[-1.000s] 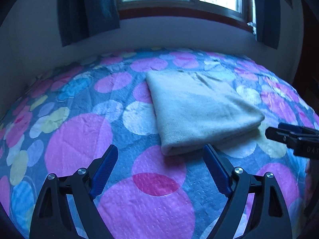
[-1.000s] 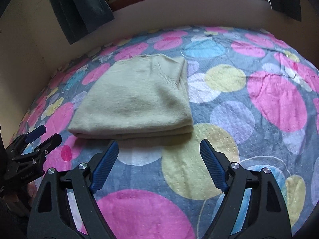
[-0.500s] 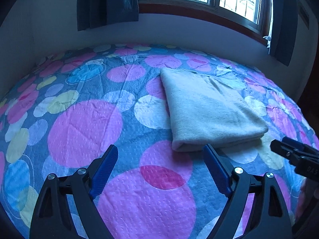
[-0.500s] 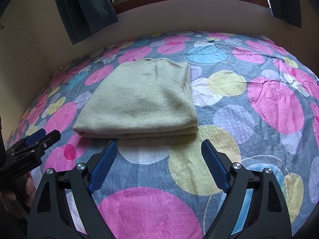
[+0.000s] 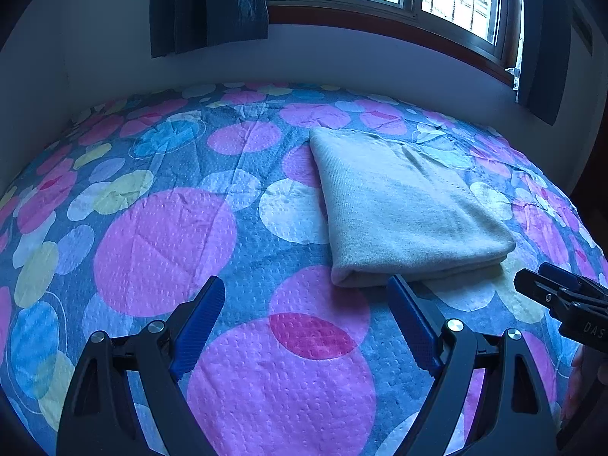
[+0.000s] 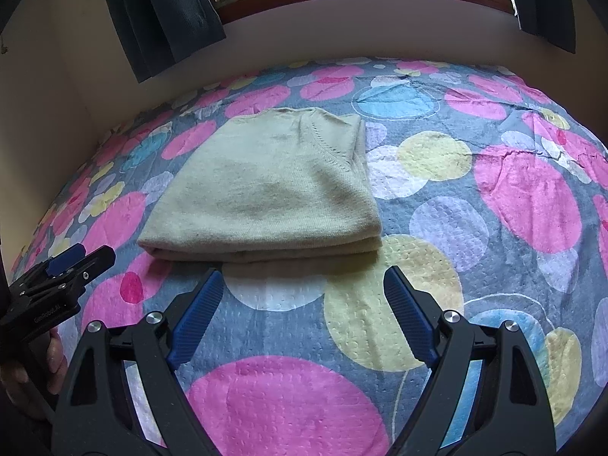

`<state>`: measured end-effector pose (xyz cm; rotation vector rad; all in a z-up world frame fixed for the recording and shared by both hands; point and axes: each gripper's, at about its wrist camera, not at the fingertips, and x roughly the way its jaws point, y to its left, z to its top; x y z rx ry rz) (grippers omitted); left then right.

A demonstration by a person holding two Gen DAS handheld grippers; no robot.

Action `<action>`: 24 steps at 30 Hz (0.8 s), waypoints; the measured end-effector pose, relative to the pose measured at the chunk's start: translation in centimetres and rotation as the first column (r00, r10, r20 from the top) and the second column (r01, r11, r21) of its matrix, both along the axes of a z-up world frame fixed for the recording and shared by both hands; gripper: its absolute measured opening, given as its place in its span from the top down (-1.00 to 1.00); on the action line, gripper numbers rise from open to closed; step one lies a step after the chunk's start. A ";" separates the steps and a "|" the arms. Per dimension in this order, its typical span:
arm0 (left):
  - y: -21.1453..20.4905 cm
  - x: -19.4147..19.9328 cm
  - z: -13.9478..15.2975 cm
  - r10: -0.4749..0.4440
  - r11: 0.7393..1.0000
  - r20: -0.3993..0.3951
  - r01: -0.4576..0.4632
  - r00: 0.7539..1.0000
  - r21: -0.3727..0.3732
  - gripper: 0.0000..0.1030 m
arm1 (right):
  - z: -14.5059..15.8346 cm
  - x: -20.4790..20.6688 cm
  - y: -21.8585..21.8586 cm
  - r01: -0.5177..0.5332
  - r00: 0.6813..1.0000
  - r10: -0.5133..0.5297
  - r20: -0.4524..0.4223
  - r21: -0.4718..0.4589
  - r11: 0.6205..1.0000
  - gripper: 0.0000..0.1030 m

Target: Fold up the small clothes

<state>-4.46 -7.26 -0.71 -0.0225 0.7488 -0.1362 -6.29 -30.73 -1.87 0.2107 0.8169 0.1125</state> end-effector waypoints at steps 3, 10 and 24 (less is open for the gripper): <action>0.0 -0.1 -0.1 0.006 1.000 -0.001 -0.006 1.000 0.003 -0.66 | 0.0 0.1 -0.1 0.000 1.000 0.000 0.000 -0.001 1.000 -0.68; -0.3 -0.3 0.0 0.011 1.000 0.002 -0.011 1.000 0.018 -0.66 | 0.0 0.2 -0.2 -0.003 1.000 0.003 0.000 -0.002 1.000 -0.68; -0.2 -0.5 0.3 0.016 1.000 0.009 -0.017 1.000 0.022 -0.66 | -0.1 0.1 -0.1 0.003 1.000 -0.003 -0.003 -0.001 1.000 -0.69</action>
